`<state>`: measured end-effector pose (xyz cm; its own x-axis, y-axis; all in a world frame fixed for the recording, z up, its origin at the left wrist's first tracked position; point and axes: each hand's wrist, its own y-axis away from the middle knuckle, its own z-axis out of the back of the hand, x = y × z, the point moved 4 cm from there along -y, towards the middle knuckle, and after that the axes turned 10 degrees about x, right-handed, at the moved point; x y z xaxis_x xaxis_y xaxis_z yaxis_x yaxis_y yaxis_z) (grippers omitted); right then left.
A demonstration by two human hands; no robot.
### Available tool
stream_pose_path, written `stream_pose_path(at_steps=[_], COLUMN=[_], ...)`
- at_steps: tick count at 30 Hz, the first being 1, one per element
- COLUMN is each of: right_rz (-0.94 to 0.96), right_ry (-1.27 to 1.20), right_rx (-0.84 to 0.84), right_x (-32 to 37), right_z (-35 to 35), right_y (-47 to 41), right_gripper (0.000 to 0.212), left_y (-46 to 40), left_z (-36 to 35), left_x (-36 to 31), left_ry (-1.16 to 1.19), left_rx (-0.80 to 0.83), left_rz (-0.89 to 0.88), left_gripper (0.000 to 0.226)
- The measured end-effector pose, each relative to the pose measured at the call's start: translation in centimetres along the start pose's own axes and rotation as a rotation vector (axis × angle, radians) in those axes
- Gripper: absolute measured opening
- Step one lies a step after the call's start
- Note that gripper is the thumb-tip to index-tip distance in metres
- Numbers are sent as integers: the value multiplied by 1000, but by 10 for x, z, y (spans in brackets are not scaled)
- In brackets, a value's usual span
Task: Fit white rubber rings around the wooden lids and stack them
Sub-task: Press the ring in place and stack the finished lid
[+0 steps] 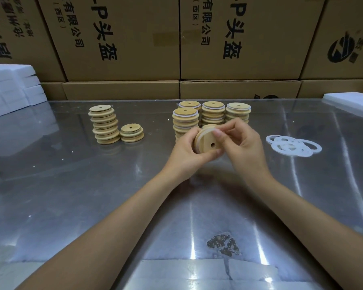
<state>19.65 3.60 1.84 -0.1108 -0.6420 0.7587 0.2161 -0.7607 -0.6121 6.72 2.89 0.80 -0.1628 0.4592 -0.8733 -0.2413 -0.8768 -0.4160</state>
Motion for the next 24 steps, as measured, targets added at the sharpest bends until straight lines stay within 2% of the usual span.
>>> stream_pose_path(at_steps=[4,8,11,13,17,19,24], right_rz=[0,-92,-168,-194,-176,-161,-82], right_ry=[109,-138,-317,-365,-276,-232,54], right_rx=[72,87,67,39,23,17,78], right_x=[1,-4,-6,-8,-7,-8,-5], right_z=[-4,-8,-8,-6,-3,-2,-2], right_y=[1,-1,-2,-2,-2,-1,0], right_gripper=[16,18,15,10,7,10,18], left_y=[-1,-2,-2,-1,2,2,0], left_z=[4,9,9,8,1,0,7], left_x=[-1,2,2,2,6,6,3], left_ry=[-262,-276,-204,-76,150,160,-362], left_rx=[-47,-29,-18,-11,23,18,4], left_rz=[4,38,56,76,107,110,33], left_gripper=[33,33,32,33,27,26,35])
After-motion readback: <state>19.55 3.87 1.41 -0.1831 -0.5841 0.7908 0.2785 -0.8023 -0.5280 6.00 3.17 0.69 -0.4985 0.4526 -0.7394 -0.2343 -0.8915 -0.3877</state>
